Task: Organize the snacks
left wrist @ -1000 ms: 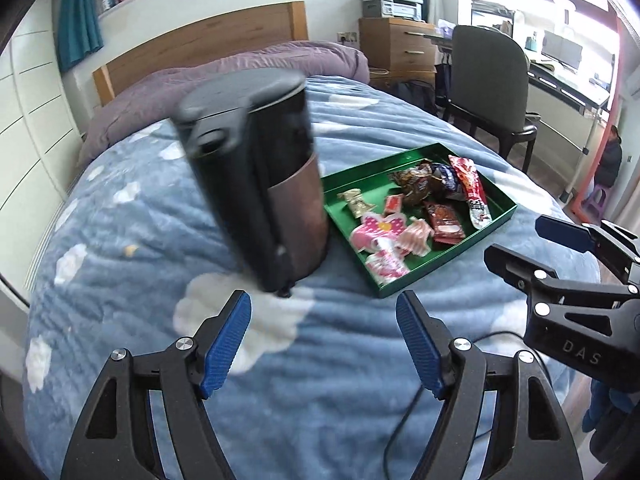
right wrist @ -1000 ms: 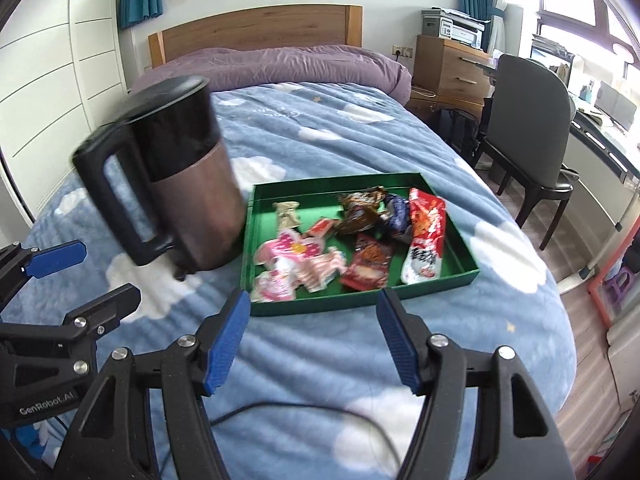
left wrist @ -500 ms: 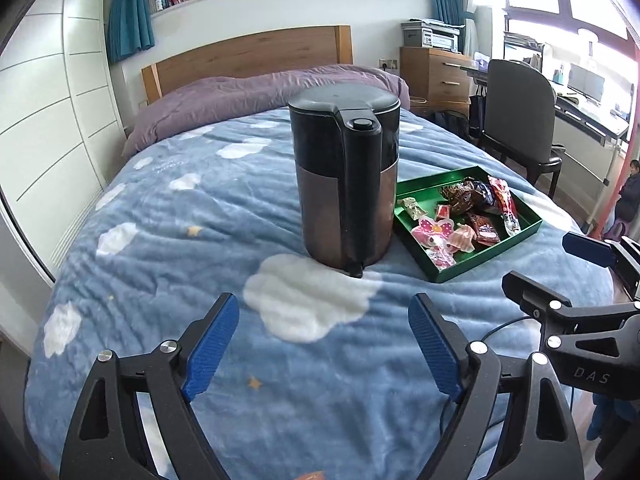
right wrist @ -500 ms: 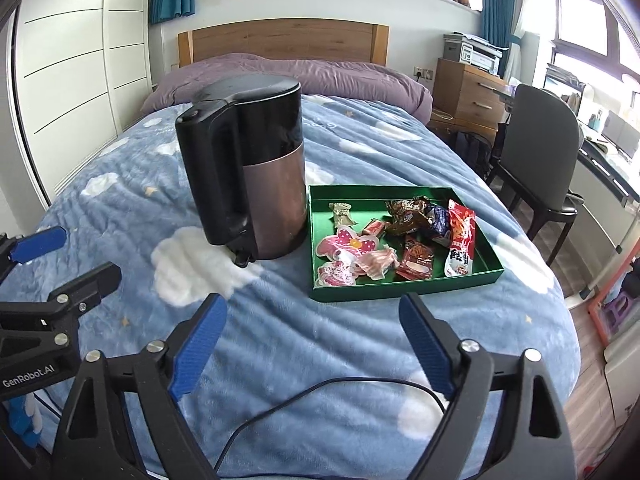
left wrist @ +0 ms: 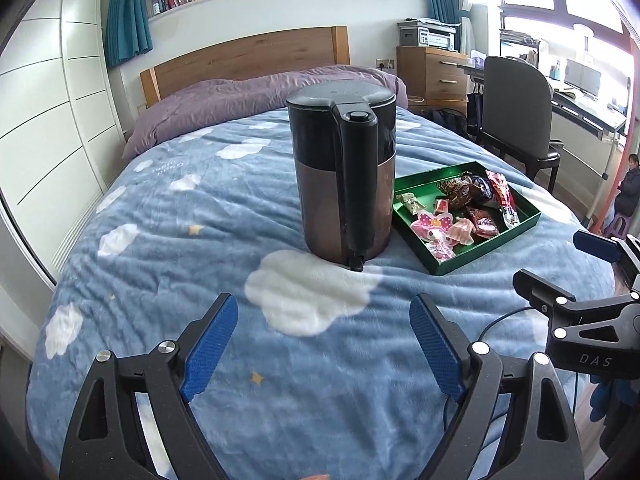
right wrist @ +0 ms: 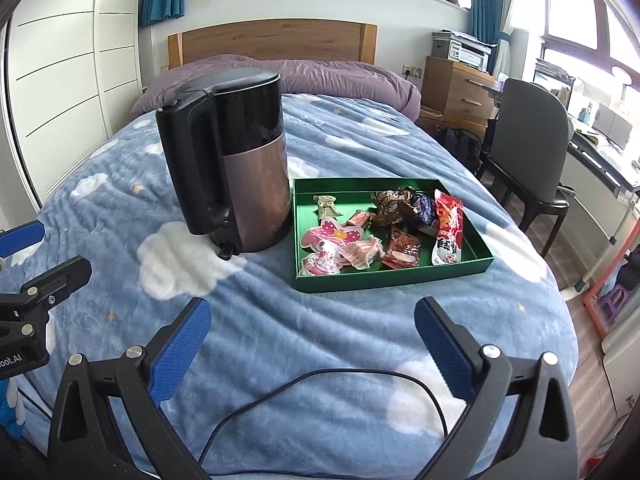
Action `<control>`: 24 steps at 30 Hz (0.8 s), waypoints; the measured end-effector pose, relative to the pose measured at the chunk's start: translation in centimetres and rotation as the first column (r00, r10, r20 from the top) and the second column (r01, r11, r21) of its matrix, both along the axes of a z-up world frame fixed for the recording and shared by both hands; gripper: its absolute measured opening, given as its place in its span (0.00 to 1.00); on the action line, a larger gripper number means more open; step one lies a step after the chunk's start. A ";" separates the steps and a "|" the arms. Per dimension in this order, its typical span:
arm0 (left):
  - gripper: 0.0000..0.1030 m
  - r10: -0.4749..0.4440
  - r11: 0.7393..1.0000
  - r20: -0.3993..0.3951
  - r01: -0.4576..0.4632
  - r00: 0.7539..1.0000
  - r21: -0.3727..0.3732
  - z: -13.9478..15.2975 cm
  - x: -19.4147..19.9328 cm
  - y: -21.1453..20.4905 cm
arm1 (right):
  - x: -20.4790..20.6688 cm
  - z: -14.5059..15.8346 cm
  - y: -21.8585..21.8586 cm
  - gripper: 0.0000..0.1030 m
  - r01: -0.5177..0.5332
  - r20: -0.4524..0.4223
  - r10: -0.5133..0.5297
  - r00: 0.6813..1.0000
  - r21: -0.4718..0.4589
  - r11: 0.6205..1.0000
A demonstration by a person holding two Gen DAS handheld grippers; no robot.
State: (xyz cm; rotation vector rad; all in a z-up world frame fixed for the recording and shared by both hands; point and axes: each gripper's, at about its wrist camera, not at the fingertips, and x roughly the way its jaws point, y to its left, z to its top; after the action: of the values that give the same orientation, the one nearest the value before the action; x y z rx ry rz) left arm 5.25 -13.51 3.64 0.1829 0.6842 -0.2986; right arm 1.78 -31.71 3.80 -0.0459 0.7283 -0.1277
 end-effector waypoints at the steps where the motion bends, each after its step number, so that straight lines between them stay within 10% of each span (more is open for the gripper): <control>1: 0.82 0.003 1.000 -0.003 -0.003 1.000 0.001 -0.1 0.0 0.1 | -0.1 -0.1 0.0 1.00 0.003 0.000 -0.003 1.000 -0.003 1.000; 24: 0.86 0.057 0.998 -0.037 -0.057 0.998 -0.013 -1.4 1.2 2.5 | 0.0 -1.6 -1.2 1.00 0.030 -0.027 -0.031 0.999 -0.021 0.999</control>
State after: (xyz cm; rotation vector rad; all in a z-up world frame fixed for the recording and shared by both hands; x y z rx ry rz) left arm 6.43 -10.99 2.20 0.1445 0.7220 -0.2524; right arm 1.82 -32.92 2.23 -0.0565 0.7548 -0.1642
